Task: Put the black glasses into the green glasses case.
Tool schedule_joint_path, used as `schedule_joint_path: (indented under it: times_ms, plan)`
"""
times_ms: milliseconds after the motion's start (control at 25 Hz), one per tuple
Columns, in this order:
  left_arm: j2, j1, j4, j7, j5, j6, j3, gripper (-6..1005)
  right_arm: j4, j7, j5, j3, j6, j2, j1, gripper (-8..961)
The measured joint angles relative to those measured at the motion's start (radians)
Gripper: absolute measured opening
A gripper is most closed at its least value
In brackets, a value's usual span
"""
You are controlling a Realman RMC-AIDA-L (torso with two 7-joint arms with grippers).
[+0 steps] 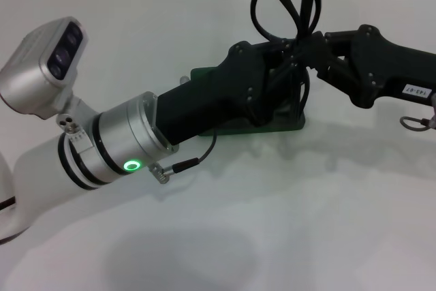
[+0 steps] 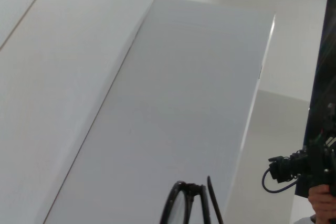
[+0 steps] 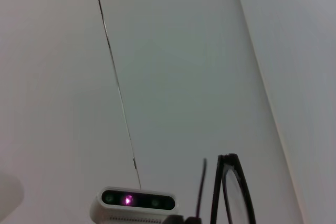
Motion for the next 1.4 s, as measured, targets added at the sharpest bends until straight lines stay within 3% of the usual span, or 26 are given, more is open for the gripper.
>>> schedule_joint_path:
  times_ms: [840,1080,1280,1400]
  plan:
    - [0.004,0.043,-0.012,-0.022,0.004,0.009,0.0,46,-0.011,0.018,-0.003,-0.037,0.008,-0.006,0.007,45]
    - [0.011,0.052,-0.024,-0.038,0.054,0.068,0.002,46,-0.041,0.018,-0.005,-0.035,0.051,-0.02,0.001,46]
    - [0.043,0.056,-0.085,-0.014,0.17,0.17,-0.009,46,-0.237,0.1,-0.123,-0.037,0.116,-0.017,-0.008,46]
    - [0.047,0.07,-0.122,0.003,0.175,0.177,-0.009,46,-0.47,0.256,-0.287,-0.047,0.17,-0.01,-0.008,46]
